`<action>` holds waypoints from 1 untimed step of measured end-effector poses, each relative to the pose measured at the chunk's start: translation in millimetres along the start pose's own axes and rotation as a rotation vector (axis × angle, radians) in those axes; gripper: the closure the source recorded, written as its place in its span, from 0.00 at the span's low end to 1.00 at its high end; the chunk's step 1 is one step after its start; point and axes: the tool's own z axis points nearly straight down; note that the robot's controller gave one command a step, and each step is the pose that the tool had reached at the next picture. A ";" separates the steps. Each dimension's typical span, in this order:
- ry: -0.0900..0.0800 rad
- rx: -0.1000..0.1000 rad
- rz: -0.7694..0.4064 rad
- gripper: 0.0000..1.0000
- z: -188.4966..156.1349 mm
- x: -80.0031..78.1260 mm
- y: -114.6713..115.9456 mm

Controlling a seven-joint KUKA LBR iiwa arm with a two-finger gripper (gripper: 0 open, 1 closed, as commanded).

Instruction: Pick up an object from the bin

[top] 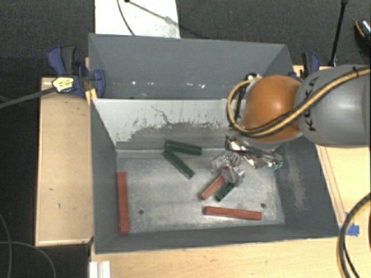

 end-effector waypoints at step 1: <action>-0.003 0.001 0.005 1.00 -33.0 -1.4 -0.4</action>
Offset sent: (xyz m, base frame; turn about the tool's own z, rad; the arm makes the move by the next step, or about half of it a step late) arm -0.0002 0.0001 0.0305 0.0000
